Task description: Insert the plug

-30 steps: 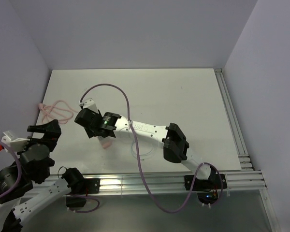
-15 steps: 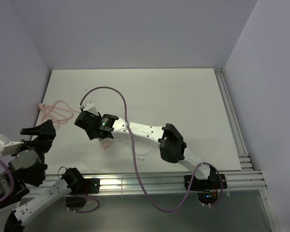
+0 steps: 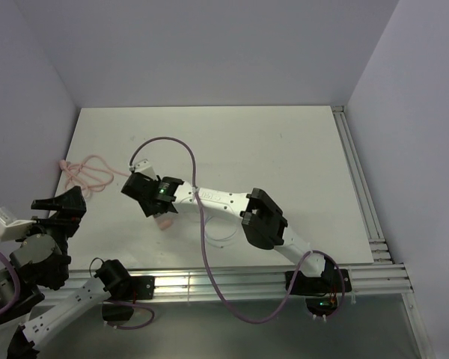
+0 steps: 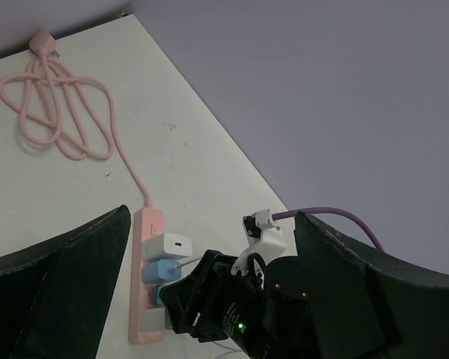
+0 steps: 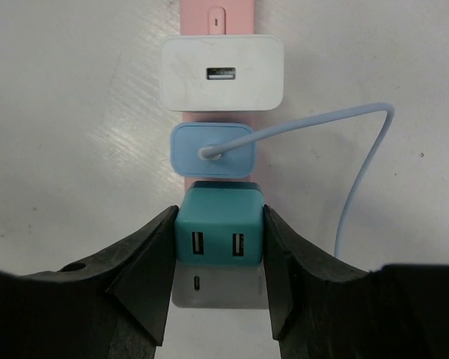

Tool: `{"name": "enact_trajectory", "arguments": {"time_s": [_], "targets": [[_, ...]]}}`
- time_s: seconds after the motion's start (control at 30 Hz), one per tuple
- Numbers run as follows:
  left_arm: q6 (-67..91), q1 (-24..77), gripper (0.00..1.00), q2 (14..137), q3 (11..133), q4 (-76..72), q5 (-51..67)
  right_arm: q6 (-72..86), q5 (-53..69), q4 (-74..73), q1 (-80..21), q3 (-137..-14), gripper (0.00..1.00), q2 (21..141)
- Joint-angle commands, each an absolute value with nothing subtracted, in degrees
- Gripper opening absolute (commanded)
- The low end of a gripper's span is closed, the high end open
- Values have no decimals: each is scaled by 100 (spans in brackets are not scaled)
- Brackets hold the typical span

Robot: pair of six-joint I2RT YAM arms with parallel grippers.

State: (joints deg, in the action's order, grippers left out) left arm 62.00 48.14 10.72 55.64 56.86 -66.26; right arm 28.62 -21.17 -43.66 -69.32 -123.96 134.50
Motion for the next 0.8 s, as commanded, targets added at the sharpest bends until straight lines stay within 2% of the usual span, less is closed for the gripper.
{"name": "enact_trajectory", "arguments": {"time_s": [0.0, 0.77], "targets": [[5933, 4808, 96, 967, 5678, 5651, -6636, 2760, -2013, -4281, -6873, -12191, 0, 13447], [5739, 4816, 96, 958, 5634, 5546, -6645, 3050, -1767, -4737, -6873, -12691, 0, 14080]]}}
